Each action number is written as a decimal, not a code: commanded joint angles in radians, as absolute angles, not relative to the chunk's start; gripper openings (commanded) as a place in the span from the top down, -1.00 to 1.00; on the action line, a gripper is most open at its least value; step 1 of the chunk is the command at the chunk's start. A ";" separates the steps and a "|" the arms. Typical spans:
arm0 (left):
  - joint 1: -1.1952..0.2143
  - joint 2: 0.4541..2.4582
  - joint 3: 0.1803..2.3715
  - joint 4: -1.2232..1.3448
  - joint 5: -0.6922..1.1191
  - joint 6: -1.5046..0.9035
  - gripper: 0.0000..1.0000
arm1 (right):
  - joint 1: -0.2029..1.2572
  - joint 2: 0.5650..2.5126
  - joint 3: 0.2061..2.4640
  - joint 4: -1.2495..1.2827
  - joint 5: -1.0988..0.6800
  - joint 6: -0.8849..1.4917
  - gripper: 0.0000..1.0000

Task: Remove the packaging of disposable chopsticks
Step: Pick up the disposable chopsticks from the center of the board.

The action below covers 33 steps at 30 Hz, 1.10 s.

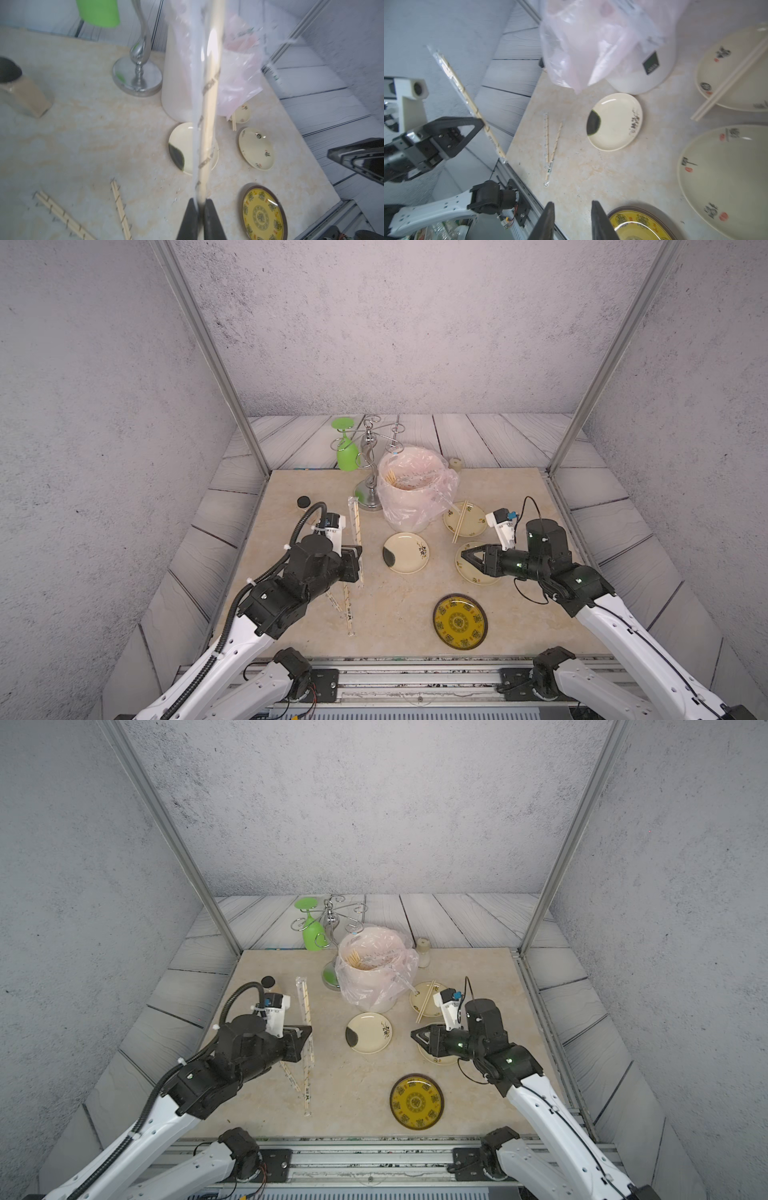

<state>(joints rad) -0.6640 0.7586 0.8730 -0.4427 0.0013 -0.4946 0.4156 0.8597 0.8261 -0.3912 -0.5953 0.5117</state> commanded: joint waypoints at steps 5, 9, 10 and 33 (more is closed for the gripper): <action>-0.667 0.855 0.986 -0.056 0.309 -0.363 1.00 | 0.532 0.860 0.886 -0.051 -0.736 0.455 0.13; -0.667 0.971 1.070 0.056 0.488 -0.360 1.00 | 0.599 0.932 0.960 0.000 -0.718 0.361 0.03; -0.666 0.996 1.082 0.093 0.528 -0.368 1.00 | 0.606 0.952 0.978 0.012 -0.714 0.339 0.02; -0.663 0.997 0.963 0.375 0.680 -0.515 1.00 | 0.742 1.131 1.034 0.141 -0.713 0.232 0.47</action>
